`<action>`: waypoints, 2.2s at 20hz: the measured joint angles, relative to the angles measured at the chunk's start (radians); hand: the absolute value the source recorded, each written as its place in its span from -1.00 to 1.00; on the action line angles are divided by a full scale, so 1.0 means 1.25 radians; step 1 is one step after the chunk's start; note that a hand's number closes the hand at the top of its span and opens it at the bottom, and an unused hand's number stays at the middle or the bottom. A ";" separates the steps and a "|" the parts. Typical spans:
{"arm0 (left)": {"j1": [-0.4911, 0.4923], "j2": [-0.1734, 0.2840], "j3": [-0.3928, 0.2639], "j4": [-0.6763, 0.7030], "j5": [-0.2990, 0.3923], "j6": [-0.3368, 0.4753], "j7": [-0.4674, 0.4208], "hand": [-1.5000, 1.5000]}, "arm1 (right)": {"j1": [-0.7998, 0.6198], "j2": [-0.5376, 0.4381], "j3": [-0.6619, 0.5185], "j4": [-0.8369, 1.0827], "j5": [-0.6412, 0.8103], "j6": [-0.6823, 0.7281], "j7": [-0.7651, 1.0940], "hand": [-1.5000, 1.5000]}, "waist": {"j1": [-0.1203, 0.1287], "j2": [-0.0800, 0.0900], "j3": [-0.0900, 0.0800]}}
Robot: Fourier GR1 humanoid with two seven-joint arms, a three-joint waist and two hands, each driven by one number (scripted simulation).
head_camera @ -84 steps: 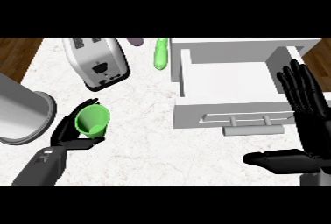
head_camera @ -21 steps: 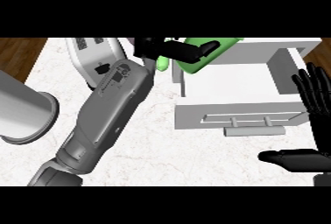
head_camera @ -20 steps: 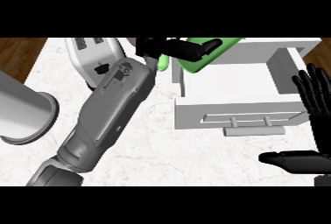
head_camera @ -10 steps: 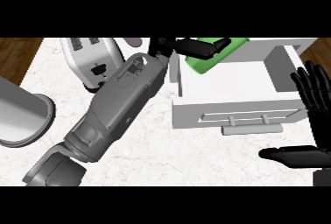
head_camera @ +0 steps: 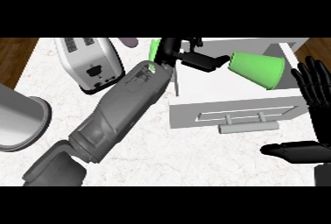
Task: Pick up the cup, place it into the drawer and close the drawer
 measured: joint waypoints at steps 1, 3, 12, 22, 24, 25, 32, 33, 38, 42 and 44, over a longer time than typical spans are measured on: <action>0.004 0.000 -0.015 0.001 0.004 -0.004 0.003 -1.00 | 0.000 0.004 0.003 -0.001 0.004 -0.004 0.001 -1.00 | 0.001 0.000 0.000; 0.005 0.000 -0.046 0.008 0.013 0.002 0.013 -1.00 | 0.005 0.007 0.010 -0.009 0.006 -0.003 0.004 -1.00 | -0.004 0.001 0.000; 0.006 0.000 -0.155 0.014 0.036 0.077 0.034 -1.00 | -0.006 0.011 0.011 -0.013 -0.007 0.003 0.001 -1.00 | -0.017 0.005 0.000; 0.004 0.000 -0.129 -0.055 0.102 0.105 -0.054 -1.00 | 0.023 -0.019 -0.001 -0.064 -0.156 0.107 0.047 1.00 | 0.010 -0.004 -0.001; 0.002 0.000 -0.116 -0.063 0.105 0.103 -0.057 -1.00 | 0.046 -0.043 -0.002 -0.088 -0.142 0.132 0.041 1.00 | 0.020 -0.007 -0.001; -0.007 0.000 -0.108 -0.063 0.108 0.104 -0.056 -1.00 | 0.047 -0.054 0.005 -0.103 -0.129 0.138 0.048 1.00 | 0.022 -0.007 -0.001; 0.018 0.042 -0.053 -0.121 0.116 0.084 -0.030 -1.00 | 0.077 -0.087 0.055 -0.147 -0.001 0.153 0.064 1.00 | 0.053 -0.013 -0.001; 0.026 0.055 -0.047 -0.136 0.116 0.079 -0.022 -1.00 | 0.079 -0.084 0.067 -0.152 0.027 0.146 0.065 1.00 | 0.056 -0.014 -0.001; 0.094 0.139 -0.027 -0.247 0.115 0.059 0.025 -1.00 | 0.084 -0.075 0.106 -0.140 0.144 0.114 0.064 1.00 | 0.070 -0.016 -0.001; 0.168 0.197 -0.012 -0.350 0.110 0.060 0.055 -1.00 | 0.059 -0.057 0.140 -0.110 0.236 0.073 0.070 1.00 | 0.076 -0.017 -0.001; 0.207 0.227 -0.002 -0.399 0.112 0.053 0.066 -1.00 | 0.043 -0.052 0.164 -0.068 0.294 0.049 0.048 1.00 | 0.080 -0.016 -0.001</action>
